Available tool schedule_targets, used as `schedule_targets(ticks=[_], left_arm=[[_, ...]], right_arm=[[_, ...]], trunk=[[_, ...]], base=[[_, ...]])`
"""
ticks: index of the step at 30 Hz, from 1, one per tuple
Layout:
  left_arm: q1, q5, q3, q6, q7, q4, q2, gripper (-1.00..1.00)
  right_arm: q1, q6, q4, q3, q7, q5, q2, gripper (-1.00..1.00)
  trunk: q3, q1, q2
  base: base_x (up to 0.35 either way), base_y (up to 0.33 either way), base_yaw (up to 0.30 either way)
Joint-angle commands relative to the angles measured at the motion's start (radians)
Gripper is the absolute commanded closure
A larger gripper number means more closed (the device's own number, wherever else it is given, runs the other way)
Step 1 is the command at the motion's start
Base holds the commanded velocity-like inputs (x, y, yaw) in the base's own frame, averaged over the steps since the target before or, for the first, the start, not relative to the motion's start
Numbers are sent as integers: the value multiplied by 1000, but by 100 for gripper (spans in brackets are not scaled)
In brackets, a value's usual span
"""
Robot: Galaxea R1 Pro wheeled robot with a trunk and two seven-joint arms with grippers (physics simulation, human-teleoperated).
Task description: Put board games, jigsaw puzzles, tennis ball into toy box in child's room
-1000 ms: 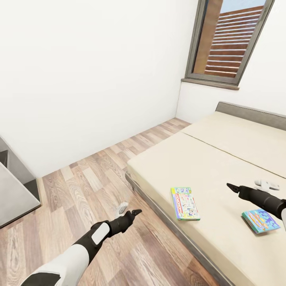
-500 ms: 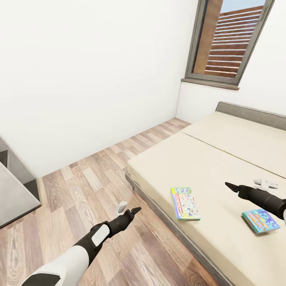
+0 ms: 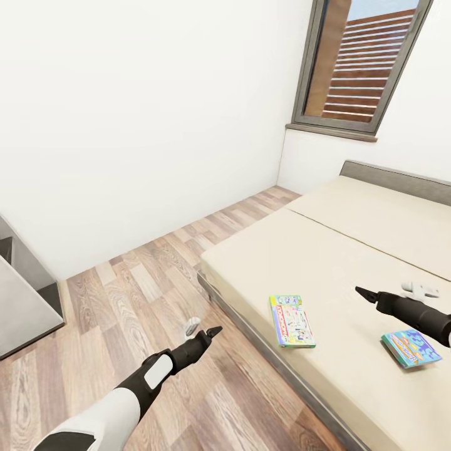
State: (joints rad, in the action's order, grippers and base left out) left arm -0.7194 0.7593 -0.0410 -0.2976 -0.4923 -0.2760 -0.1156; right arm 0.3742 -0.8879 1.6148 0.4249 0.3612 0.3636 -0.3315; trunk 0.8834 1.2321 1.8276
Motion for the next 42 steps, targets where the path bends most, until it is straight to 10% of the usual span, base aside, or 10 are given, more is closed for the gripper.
schedule_targets(ticks=[1,22,42], left_arm=[[0,10,-4,-6,4,0,0,-100],[-7,3,-13,21,140,-13,-17,-100],[-8,4,-17,26,30,-23,-24,-100]], right_arm=[[1,-5,0,2,8,-5,0,-100],[12,-8,1,3,2,-8,0,-100],[16,-18,1,3,-1,-10,0,-100]], trunk=[[1,0,0],[1,0,0],[3,0,0]], base=[[0,0,0],[0,0,0],[0,0,0]])
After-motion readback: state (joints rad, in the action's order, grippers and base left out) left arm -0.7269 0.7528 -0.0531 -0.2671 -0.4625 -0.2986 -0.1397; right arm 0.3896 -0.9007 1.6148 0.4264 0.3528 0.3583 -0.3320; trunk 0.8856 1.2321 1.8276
